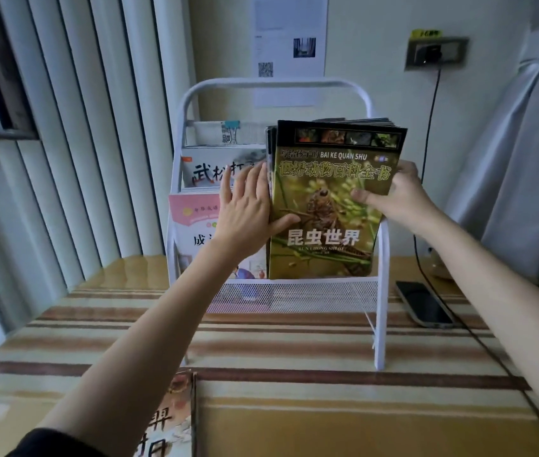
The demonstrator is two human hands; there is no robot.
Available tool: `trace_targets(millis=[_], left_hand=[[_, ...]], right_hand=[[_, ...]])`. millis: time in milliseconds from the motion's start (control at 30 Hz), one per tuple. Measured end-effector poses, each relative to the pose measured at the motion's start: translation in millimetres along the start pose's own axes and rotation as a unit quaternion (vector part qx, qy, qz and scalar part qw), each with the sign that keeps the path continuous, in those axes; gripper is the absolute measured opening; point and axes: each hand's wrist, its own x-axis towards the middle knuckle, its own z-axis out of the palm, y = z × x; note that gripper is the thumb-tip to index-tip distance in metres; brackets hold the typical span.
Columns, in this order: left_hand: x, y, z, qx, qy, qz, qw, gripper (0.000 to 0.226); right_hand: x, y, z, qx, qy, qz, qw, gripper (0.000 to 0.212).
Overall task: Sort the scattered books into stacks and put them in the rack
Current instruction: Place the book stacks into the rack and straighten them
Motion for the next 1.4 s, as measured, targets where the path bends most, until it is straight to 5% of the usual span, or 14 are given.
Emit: trace_targets(millis=[67, 233, 367, 467, 600, 733, 800, 867, 967, 1067, 1200, 1400], left_hand=[[0, 8, 2, 0.021, -0.021, -0.014, 0.999, 0.111], [-8, 15, 13, 0.020, -0.036, -0.027, 0.999, 0.136], [-7, 12, 8, -0.127, 0.022, -0.029, 0.991, 0.119], [-13, 2, 9, -0.075, 0.034, 0.007, 0.997, 0.103], [-32, -16, 11, -0.007, 0.031, 0.044, 0.999, 0.090], [-80, -36, 10, -0.050, -0.010, 0.049, 0.998, 0.081], [-123, -50, 5, -0.055, -0.036, 0.016, 0.998, 0.075], [-174, -64, 1, -0.056, -0.068, -0.078, 0.993, 0.069], [-250, -86, -2, -0.058, -0.207, -0.306, 0.928, 0.071], [-291, -102, -8, -0.151, -0.299, -0.477, 0.812, 0.078], [-294, -106, -15, -0.258, -0.264, -0.510, 0.777, 0.052], [-293, -142, -14, -0.485, -0.166, -0.613, 0.602, 0.042]], right_hand=[[-1, 7, -2, 0.005, -0.017, 0.023, 1.000, 0.049], [-1, -3, 3, 0.068, 0.065, 0.008, 0.996, 0.071], [2, -29, 18, -0.195, 0.091, -0.200, 0.956, 0.062], [0, -40, 44, -0.316, 0.012, -0.189, 0.930, 0.051], [-6, -43, 52, -0.372, 0.025, -0.163, 0.913, 0.059], [-83, -58, 91, -0.224, 0.145, -0.263, 0.927, 0.050], [-152, -59, 126, -0.123, 0.102, -0.318, 0.935, 0.029], [-217, -58, 160, -0.093, -0.001, -0.283, 0.955, 0.019], [-275, -66, 203, -0.105, -0.214, -0.079, 0.968, 0.056], [-287, -79, 231, -0.057, -0.289, -0.002, 0.956, 0.064], [-289, -102, 238, 0.093, -0.269, 0.071, 0.956, 0.050], [-285, -110, 227, 0.253, -0.293, 0.210, 0.898, 0.040]])
